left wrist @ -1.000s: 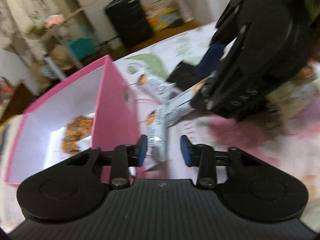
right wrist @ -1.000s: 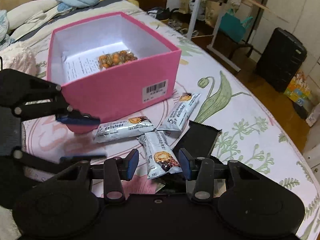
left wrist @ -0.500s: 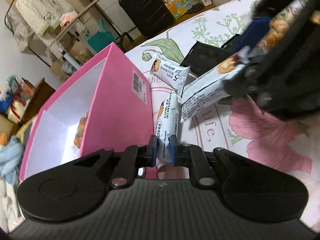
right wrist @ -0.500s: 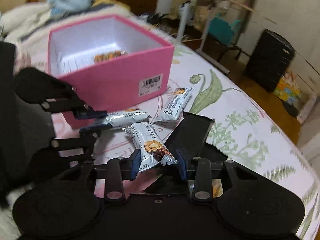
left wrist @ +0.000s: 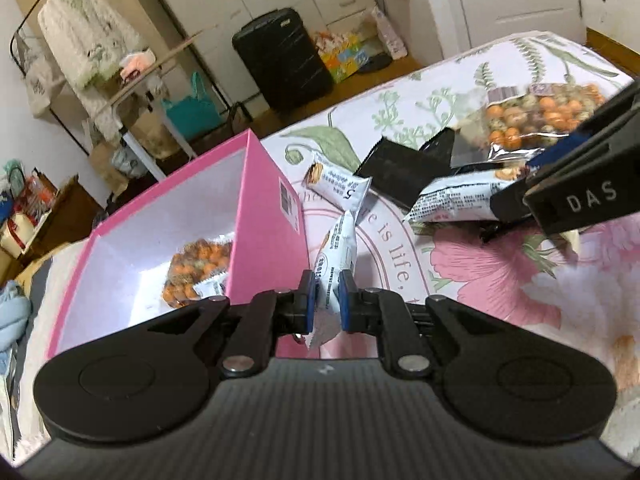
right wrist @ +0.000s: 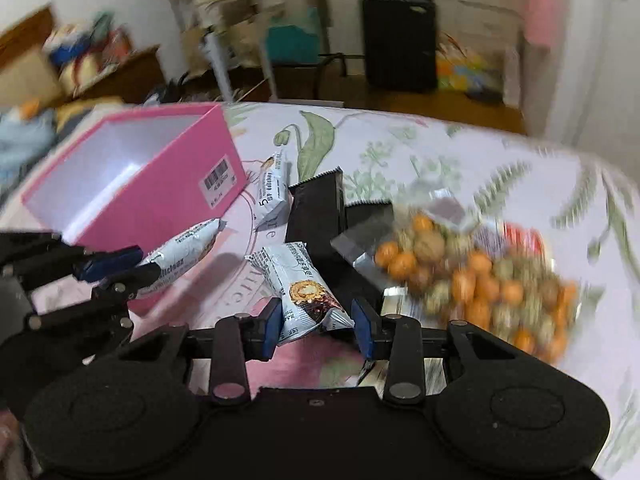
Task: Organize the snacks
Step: 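Carry both snack bars over the pink box and release them inside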
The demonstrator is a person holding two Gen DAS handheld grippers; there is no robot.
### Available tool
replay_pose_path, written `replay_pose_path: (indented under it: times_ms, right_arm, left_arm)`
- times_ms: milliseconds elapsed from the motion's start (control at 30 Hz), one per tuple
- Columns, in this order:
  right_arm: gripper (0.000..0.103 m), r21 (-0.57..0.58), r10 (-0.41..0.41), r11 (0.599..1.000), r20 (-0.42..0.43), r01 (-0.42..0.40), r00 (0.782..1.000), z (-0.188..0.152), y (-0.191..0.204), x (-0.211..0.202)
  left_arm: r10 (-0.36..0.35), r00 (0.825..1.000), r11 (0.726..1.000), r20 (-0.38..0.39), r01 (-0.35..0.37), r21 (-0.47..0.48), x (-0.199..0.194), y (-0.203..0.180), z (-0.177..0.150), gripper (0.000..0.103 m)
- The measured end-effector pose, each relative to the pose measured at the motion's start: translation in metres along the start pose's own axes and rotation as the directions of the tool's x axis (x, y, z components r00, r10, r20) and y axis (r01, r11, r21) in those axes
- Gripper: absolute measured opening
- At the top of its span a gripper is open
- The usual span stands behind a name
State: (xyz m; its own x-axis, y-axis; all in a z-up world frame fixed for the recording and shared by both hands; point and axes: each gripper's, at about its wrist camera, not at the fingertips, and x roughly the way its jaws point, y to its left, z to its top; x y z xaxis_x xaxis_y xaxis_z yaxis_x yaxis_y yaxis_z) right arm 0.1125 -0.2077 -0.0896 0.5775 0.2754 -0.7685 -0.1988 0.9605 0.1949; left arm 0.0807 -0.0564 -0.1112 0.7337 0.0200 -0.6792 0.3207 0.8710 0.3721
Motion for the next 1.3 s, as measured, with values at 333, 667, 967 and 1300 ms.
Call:
replay_pose_path:
  times_ms: [333, 667, 967, 1300]
  right_arm:
    - [0.042, 0.111, -0.001, 0.994, -0.055, 0.007, 0.999, -0.024, 0.003, -0.032]
    - [0.042, 0.015, 0.033, 0.999, -0.103, -0.032, 0.994, -0.036, 0.028, -0.078]
    - [0.042, -0.045, 0.074, 0.996, -0.124, -0.08, 0.989, -0.031, 0.059, -0.1]
    - [0.042, -0.091, 0.141, 0.985, -0.087, -0.149, 0.986, -0.002, 0.092, -0.109]
  left_arm:
    - [-0.1, 0.995, 0.992, -0.018, 0.098, -0.08, -0.031, 0.033, 0.006, 0.011]
    - [-0.228, 0.969, 0.959, -0.1, 0.205, -0.197, -0.065, 0.073, -0.003, 0.011]
    - [-0.31, 0.943, 0.921, -0.125, 0.265, -0.285, -0.081, 0.101, -0.005, 0.011]
    - [-0.361, 0.929, 0.865, -0.078, 0.303, -0.399, -0.099, 0.154, -0.007, 0.011]
